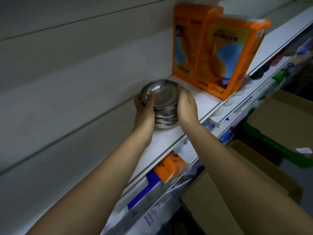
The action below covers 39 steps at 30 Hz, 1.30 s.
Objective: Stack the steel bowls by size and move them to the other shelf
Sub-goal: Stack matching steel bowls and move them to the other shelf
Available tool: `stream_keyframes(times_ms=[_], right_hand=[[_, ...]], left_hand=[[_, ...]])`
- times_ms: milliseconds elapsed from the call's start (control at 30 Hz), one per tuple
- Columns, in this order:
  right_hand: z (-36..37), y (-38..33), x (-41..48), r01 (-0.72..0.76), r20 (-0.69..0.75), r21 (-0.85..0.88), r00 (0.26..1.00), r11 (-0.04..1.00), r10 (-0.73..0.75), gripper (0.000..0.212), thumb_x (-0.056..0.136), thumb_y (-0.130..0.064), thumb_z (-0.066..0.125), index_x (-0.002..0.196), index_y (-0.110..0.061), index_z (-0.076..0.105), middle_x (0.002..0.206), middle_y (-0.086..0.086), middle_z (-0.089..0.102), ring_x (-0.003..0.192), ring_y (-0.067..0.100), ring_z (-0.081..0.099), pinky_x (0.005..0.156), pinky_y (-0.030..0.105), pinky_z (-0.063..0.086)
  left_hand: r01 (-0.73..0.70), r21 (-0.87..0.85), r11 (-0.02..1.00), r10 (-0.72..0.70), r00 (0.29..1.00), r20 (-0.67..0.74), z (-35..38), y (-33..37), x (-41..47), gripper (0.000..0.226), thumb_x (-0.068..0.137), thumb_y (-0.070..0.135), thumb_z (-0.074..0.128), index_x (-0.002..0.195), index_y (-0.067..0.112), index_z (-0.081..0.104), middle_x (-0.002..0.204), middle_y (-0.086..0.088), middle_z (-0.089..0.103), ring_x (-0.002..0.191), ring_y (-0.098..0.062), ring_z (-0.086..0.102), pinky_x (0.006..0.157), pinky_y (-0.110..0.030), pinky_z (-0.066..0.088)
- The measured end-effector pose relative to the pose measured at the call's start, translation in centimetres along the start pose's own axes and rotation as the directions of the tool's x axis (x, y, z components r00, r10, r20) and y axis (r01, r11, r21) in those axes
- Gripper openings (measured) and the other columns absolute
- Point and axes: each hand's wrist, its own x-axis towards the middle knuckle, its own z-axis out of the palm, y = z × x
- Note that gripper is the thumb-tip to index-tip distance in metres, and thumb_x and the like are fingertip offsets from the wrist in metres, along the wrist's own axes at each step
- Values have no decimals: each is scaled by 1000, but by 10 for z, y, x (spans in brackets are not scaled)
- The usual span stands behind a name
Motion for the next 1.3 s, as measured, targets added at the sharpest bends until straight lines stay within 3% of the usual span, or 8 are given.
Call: stream_keyframes(times_ms=[300,467,567,700,800,967,1167,1300], right_hand=[[-10,-4,106,8,52,88,999,996,-12,21,108,-33,48,94,-33,63,89,-14,65,84,3,62,69,12,47],[-2,-5,149,63,71,105,995,993,-70,25,106,-35,51,93,-25,70,97,-2,73,100,16,70,95,30,54],[0,-10,165,65,92,137,993,988,-78,24,108,-33,50,91,-29,66,95,-15,69,91,1,65,83,12,48],[-1,-22,173,103,144,92,983,990,-115,60,103,-53,47,147,-13,54,152,4,54,141,18,49,117,18,31],[-6,-24,187,134,133,34,982,990,-137,56,111,-41,40,157,-8,38,163,8,39,152,19,32,98,0,15],[0,-18,200,92,199,-35,976,995,-83,55,111,-45,35,125,-5,69,129,14,68,129,23,58,69,-6,31],[2,-17,198,180,135,-13,975,983,-177,54,114,-39,28,157,-8,37,166,9,35,154,20,27,101,4,13],[-1,-14,186,144,113,64,982,987,-151,51,114,-34,31,156,-7,38,160,9,41,148,14,34,97,-3,23]], left_hand=[[-69,6,998,69,990,-125,65,1,60,61,102,44,58,153,22,32,128,0,60,116,-18,62,99,-28,48],[-68,-39,997,61,985,-161,84,4,83,60,106,41,53,157,25,25,146,-3,55,124,-17,57,90,-18,46],[-90,-44,995,81,982,-172,93,5,96,61,106,41,53,157,23,24,147,-4,53,122,-15,56,92,-17,46],[-102,-57,993,90,979,-183,102,3,114,62,105,43,55,155,25,25,145,-2,54,127,-17,55,109,-31,44],[-102,-53,993,92,981,-173,105,3,126,65,104,43,56,157,24,22,139,2,52,124,-15,54,110,-30,42],[-101,-26,995,96,985,-146,103,2,141,71,103,47,57,160,28,20,147,2,51,133,-17,53,117,-37,42],[-111,-23,993,107,985,-132,100,3,147,69,105,42,55,162,26,20,152,-1,50,131,-16,54,110,-30,44],[-81,1,997,80,986,-144,95,10,137,71,107,46,49,165,25,14,146,0,50,119,-9,56,103,-26,39]])
